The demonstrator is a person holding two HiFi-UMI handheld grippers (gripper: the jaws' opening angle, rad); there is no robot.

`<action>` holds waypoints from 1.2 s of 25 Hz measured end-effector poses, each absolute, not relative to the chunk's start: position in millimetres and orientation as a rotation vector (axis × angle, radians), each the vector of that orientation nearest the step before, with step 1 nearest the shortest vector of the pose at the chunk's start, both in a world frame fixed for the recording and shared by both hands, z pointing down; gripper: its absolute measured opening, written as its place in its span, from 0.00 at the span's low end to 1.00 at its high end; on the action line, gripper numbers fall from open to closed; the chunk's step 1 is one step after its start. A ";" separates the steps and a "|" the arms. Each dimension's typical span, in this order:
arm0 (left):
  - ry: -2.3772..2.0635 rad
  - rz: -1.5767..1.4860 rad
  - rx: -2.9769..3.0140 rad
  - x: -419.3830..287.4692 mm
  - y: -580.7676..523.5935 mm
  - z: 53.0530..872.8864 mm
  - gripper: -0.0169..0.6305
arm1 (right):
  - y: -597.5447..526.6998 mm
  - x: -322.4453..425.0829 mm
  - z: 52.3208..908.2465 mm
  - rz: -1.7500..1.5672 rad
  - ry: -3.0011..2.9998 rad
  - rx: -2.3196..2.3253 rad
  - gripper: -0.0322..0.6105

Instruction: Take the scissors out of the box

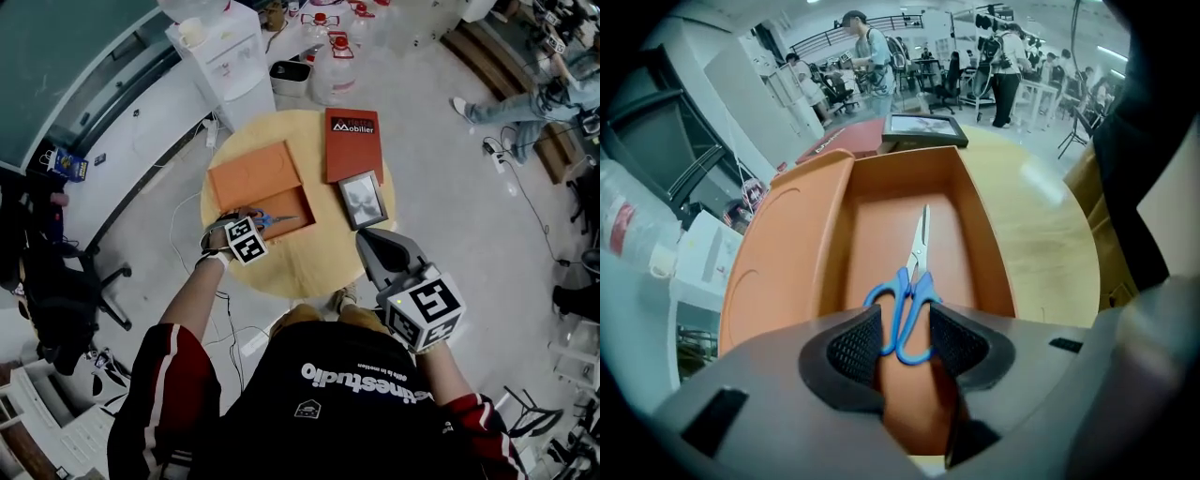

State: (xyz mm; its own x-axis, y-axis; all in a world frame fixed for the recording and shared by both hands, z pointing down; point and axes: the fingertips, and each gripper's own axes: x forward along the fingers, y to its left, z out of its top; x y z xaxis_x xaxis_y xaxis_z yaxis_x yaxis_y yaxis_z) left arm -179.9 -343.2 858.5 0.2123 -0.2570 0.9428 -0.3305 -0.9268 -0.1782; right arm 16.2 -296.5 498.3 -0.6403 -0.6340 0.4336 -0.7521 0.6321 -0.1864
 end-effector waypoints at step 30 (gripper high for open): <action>-0.357 1.913 2.229 -169.9 -324.1 869.6 0.17 | -293.1 31.2 502.0 0.510 -2.529 1.124 0.09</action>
